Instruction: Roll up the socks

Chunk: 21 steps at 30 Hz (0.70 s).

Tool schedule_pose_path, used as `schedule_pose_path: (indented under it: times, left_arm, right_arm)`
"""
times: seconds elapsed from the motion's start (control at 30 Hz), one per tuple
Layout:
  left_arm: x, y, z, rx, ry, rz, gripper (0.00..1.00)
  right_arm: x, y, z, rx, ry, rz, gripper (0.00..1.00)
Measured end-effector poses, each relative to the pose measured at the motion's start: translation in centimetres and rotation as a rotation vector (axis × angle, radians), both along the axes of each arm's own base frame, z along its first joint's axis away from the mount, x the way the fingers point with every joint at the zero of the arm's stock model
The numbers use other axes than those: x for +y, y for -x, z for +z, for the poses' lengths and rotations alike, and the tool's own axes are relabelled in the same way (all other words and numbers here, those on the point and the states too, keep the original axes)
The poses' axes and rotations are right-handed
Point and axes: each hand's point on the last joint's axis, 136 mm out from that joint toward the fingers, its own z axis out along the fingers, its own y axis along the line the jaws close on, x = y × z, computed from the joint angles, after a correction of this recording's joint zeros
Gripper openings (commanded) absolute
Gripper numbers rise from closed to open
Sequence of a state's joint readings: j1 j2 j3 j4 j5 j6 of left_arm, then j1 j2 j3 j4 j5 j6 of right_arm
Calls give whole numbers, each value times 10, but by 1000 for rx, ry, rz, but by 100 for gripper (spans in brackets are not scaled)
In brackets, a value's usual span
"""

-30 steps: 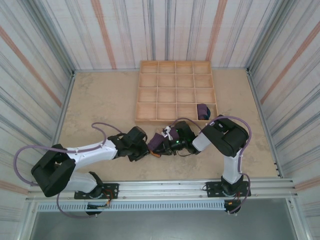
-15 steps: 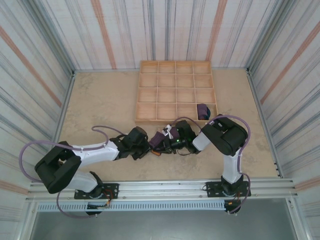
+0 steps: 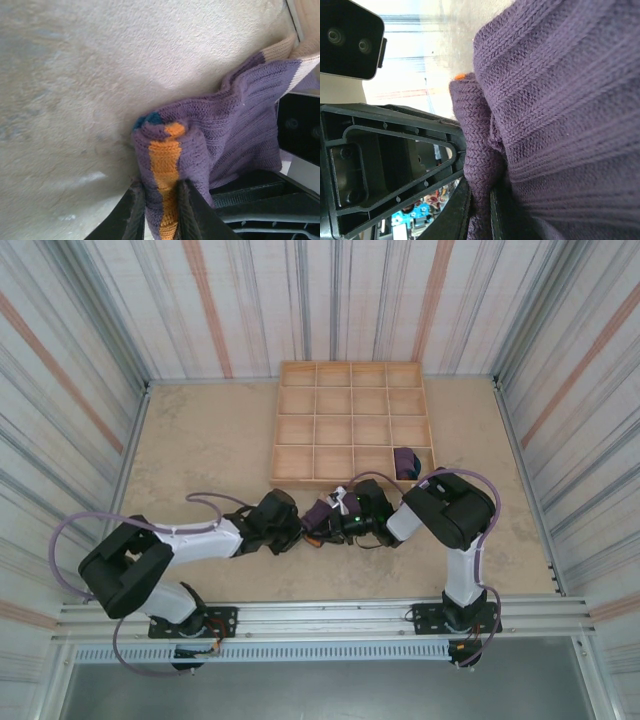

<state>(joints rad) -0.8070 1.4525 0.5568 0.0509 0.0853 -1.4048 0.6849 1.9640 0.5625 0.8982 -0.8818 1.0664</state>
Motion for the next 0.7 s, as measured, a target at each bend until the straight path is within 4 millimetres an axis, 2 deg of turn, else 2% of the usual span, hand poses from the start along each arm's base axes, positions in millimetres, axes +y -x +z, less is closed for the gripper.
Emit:
schedule_pose_path:
  times: [0.1, 0.17, 0.37, 0.43, 0.53, 0.7]
  left_arm:
    - [0, -4, 0, 6, 6, 5, 10]
    - [0, -5, -1, 14, 9, 7, 1]
    - [0, -7, -1, 27, 6, -5, 0]
    - [0, -6, 0, 34, -9, -13, 0]
    - [2, -1, 0, 46, -33, -28, 0]
    - [11, 16, 4, 68, -78, -46, 0]
  right_arm:
    - [-1, -2, 0, -1, -1, -7, 0]
    - [-1, -2, 0, -2, -3, -10, 0]
    - [-1, -4, 1, -3, -5, -17, 0]
    - [-2, -4, 1, -5, 2, -21, 6]
    - [-5, -3, 0, -2, 32, -24, 11]
    - [-10, 6, 4, -23, 111, -1, 29]
